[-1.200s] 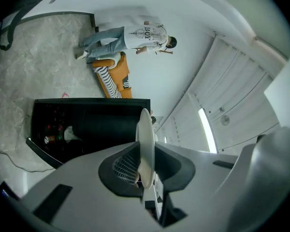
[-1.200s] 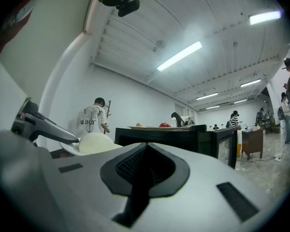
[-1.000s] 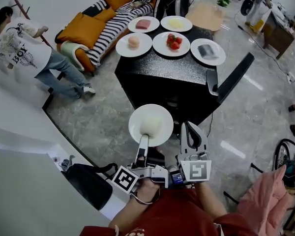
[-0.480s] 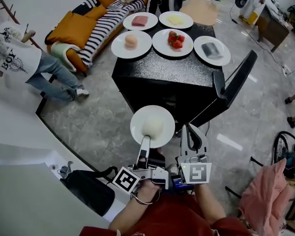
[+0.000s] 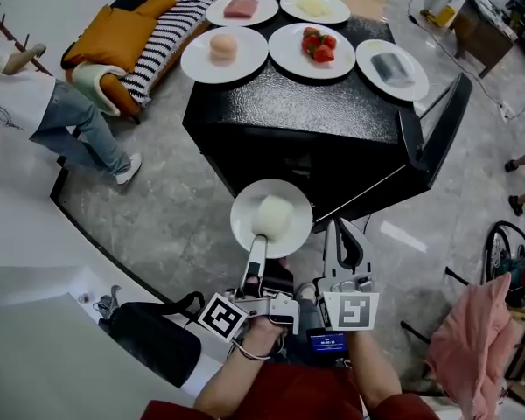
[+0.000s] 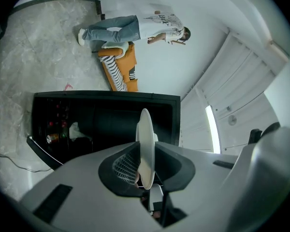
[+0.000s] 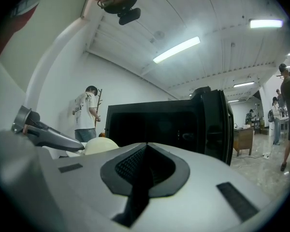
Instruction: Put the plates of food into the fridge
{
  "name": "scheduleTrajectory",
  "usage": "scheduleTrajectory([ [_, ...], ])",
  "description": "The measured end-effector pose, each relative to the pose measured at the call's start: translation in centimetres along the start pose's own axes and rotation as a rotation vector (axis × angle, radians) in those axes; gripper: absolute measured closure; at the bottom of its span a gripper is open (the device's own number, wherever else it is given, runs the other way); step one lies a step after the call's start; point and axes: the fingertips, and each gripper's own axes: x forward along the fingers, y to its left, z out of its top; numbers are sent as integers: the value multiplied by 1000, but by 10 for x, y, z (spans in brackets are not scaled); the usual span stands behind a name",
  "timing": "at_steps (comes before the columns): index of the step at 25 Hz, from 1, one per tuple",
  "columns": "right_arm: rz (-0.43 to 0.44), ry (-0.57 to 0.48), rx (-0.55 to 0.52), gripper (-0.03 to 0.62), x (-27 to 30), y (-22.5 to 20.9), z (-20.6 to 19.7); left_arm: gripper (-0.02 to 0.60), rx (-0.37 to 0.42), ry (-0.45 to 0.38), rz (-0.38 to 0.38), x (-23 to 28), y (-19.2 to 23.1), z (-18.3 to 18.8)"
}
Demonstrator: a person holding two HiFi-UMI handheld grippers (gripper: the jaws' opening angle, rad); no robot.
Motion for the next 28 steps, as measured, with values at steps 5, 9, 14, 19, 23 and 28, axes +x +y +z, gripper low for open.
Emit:
scheduleTrajectory([
  [5,-1,4,-4,582,2,2,-33,518,-26,2,-17,3,29,3],
  [9,19,-10,-24,582,-3,4,-64,519,-21,-1,-24,1,57,2],
  [14,25,-45,-21,582,9,7,-84,518,-7,-18,-26,5,86,9],
  [19,33,-48,-32,582,22,5,-112,518,-5,-26,-21,9,116,10],
  [23,48,-58,-45,582,31,3,-134,518,8,-23,-21,12,138,9],
  [28,28,-71,-31,582,41,-3,-152,518,15,-34,-23,21,161,13],
])
